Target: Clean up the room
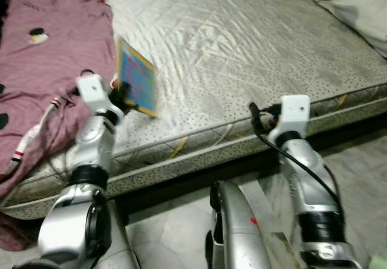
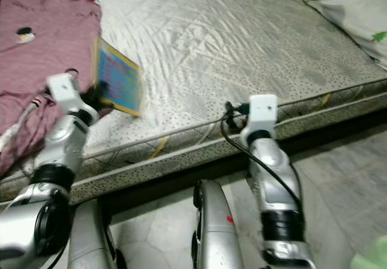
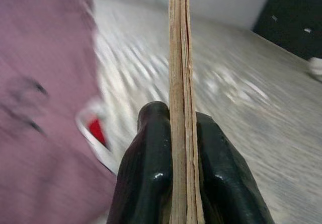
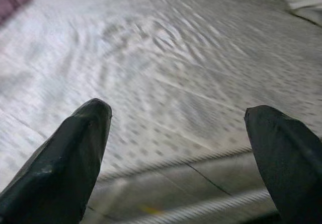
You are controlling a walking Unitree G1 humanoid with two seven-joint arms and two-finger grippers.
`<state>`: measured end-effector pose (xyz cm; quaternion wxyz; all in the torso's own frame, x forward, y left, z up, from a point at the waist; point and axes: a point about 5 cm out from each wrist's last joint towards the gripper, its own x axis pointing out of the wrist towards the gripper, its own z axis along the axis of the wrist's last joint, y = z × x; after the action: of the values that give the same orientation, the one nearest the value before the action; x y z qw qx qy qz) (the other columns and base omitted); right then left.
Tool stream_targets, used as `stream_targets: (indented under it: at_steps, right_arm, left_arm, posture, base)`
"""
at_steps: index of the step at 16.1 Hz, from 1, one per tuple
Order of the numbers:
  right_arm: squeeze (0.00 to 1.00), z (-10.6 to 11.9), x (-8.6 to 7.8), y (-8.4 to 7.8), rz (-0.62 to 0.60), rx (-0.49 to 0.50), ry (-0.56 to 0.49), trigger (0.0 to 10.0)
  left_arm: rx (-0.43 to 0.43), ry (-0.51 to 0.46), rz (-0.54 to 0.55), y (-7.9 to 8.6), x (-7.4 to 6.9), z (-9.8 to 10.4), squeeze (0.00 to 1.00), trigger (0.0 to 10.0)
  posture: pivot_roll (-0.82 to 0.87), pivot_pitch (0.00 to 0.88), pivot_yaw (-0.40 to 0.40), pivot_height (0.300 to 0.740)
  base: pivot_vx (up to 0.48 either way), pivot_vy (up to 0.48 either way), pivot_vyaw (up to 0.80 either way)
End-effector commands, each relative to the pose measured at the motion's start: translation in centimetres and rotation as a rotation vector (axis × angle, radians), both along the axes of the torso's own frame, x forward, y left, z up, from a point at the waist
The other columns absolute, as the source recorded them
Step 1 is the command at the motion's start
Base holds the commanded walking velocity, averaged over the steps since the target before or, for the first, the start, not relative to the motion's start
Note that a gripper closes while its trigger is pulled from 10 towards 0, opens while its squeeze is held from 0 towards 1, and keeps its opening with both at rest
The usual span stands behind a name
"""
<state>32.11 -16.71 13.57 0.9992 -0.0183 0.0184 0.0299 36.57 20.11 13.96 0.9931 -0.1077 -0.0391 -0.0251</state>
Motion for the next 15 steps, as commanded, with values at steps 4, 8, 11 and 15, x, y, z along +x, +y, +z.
stream_targets:
  at_steps: [4,8,11,15]
  right_arm:
    - [0.00,0.0,1.1,3.7,0.091,0.162,-0.011,10.0]
    - [0.00,1.0,1.8,5.6,0.165,0.278,-0.081,10.0]
    - [0.00,2.0,2.4,6.3,0.179,0.304,-0.124,10.0]
    - [0.00,2.9,3.3,6.3,0.176,0.320,-0.149,10.0]
  left_arm:
    - [0.190,-0.128,0.114,1.5,-3.7,1.2,0.00,0.0]
    - [0.286,-0.108,0.267,2.3,-5.9,0.6,0.00,10.0]
    - [0.304,-0.118,0.275,1.5,-6.0,1.1,0.00,10.0]
    - [0.267,-0.095,0.263,1.1,-6.2,0.9,0.00,10.0]
  posture:
    - [-0.07,0.000,0.014,0.523]
    - [-0.04,0.000,0.027,0.523]
    - [-0.04,0.000,0.028,0.547]
    - [-0.03,0.000,-0.004,0.604]
  base:
    - [0.000,0.000,0.00]
    - [0.000,0.000,0.00]
    - [0.000,0.000,0.00]
    - [0.000,0.000,0.00]
